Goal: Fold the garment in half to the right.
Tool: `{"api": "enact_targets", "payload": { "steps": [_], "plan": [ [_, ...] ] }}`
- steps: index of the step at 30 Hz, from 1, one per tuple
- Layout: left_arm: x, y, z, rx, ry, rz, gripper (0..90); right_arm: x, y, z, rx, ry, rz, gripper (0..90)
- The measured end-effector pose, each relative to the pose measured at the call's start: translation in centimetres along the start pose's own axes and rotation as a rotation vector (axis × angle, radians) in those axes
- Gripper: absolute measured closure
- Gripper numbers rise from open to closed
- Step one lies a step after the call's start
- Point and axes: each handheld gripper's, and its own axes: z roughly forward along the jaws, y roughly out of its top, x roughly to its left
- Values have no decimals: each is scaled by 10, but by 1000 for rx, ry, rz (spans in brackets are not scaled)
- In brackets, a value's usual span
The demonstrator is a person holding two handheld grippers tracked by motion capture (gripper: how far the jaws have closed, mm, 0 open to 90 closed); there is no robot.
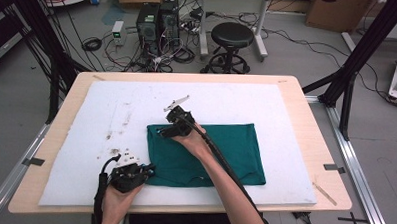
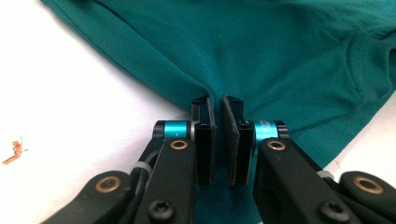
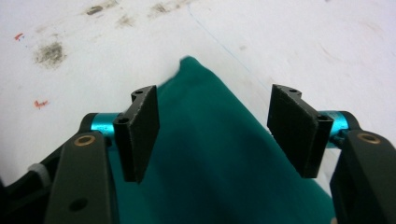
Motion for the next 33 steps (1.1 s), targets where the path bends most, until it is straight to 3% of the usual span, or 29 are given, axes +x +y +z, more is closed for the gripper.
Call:
{"api": "enact_targets", "payload": {
  "steps": [6, 17, 22, 31, 33],
  "plan": [
    [1, 0, 0, 0, -6, -6, 832, 1, 8, 16, -9, 13, 3, 371],
    [2, 0, 0, 0, -8, -10, 831, 0, 17, 43, 40, 43, -21, 451],
    [2, 0, 0, 0, -11, -13, 831, -1, 18, 49, 54, 72, 16, 549],
    [2, 0, 0, 0, -13, -13, 831, -5, 19, 53, 58, 103, 75, 623],
    [2, 0, 0, 0, -11, -11, 831, -5, 19, 53, 57, 98, 64, 625]
  ]
}}
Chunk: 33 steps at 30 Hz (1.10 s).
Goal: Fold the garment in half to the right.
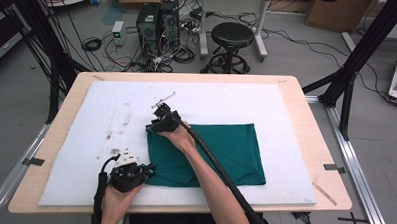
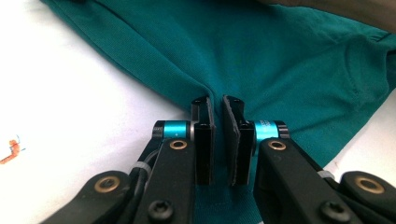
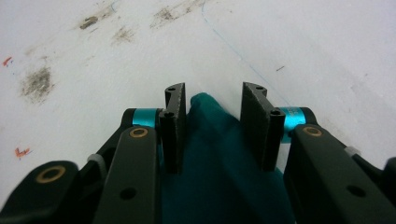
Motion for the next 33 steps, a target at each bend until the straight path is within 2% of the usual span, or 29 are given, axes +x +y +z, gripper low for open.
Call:
{"api": "enact_targets", "payload": {
  "steps": [3, 5, 9, 12, 17, 22, 27, 33],
  "plan": [
    [0, 0, 0, 0, -1, -1, 831, 5, 1, 1, 7, -38, -30, 655],
    [0, 0, 0, 1, 0, 0, 831, 7, 1, 1, 11, -60, -33, 713],
    [-1, 0, 0, 2, 8, 14, 834, 5, 0, 1, 4, -46, -18, 812],
    [2, 1, -1, 7, -7, -14, 837, 6, 1, 1, 7, -58, -29, 842],
    [2, 4, -9, -33, -20, -26, 845, 8, 2, -3, 8, -69, -21, 862],
    [3, 10, -23, -57, -34, -19, 845, 12, 8, -15, -51, -48, -10, 862],
    [1, 14, -32, -66, -23, 3, 845, 15, 14, -27, -95, -22, 6, 862],
    [3, 19, -48, -78, -16, 15, 845, 19, 19, -31, -125, 0, 12, 862]
  ]
}}
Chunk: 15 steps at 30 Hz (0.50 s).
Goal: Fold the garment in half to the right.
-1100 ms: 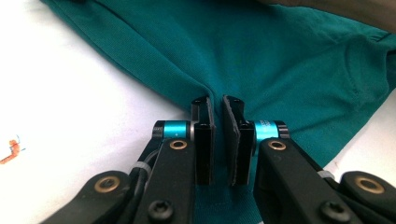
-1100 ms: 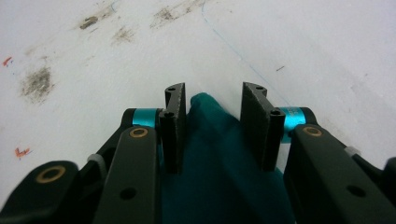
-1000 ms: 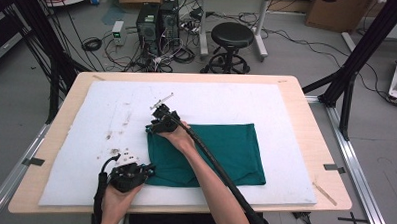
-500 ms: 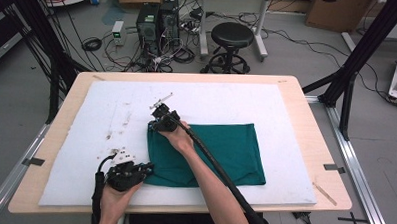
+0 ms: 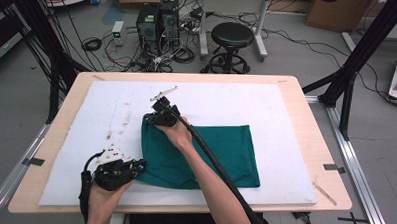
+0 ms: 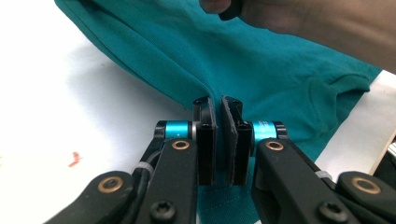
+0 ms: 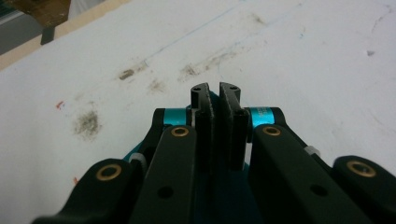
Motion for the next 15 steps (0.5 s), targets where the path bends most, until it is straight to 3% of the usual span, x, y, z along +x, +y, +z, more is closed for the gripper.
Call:
{"api": "enact_targets", "payload": {
  "steps": [10, 15],
  "plan": [
    [4, 7, -26, -36, 17, 14, 846, 14, 15, 2, -36, 38, -2, 861],
    [5, 6, -26, -31, 9, 14, 846, 18, 18, 3, -31, 42, -18, 859]
  ]
}}
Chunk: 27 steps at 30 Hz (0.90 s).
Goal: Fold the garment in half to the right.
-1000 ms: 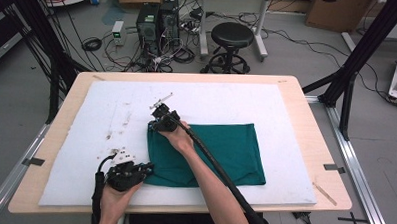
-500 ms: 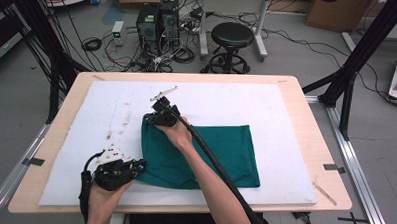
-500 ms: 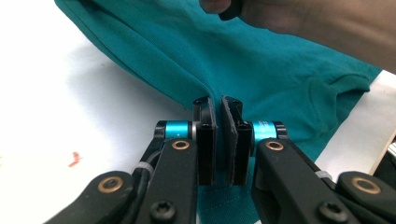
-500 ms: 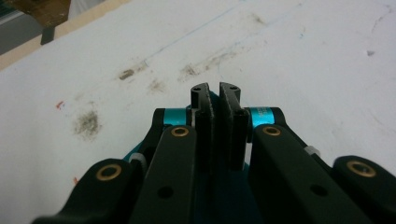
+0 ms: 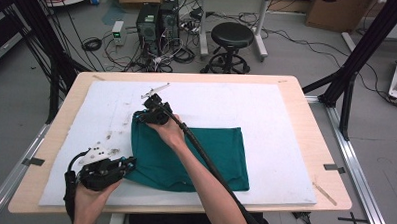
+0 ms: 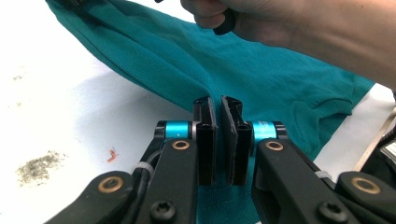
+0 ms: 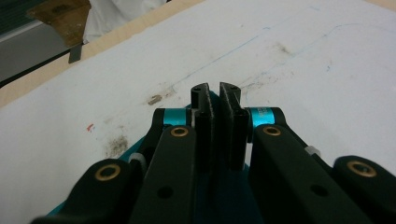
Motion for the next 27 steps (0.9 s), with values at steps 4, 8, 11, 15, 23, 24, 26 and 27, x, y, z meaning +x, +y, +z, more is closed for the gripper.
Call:
{"api": "enact_targets", "payload": {
  "steps": [4, 8, 11, 15, 23, 24, 26, 27],
  "plan": [
    [-1, -2, 5, -1, -17, -5, 845, -3, -4, 1, 7, 6, 16, 859],
    [-6, -3, 13, 1, -38, 4, 846, -3, -7, -2, 18, -3, -3, 859],
    [-11, -3, 20, -3, -59, 11, 845, -3, -9, -7, 25, -12, -17, 859],
    [-22, -1, 31, -9, -84, 19, 845, -9, -12, -21, 12, -3, -17, 860],
    [-40, 4, 54, -1, -109, 28, 844, -30, -24, -51, 48, -8, 11, 860],
    [-43, 5, 56, 1, -113, 33, 844, -31, -25, -54, 52, -8, 19, 859],
    [-50, 7, 62, 13, -114, 55, 845, -36, -28, -62, 50, -5, 26, 860],
    [-52, 8, 64, 16, -116, 62, 845, -37, -29, -66, 52, -9, 23, 860]
  ]
}}
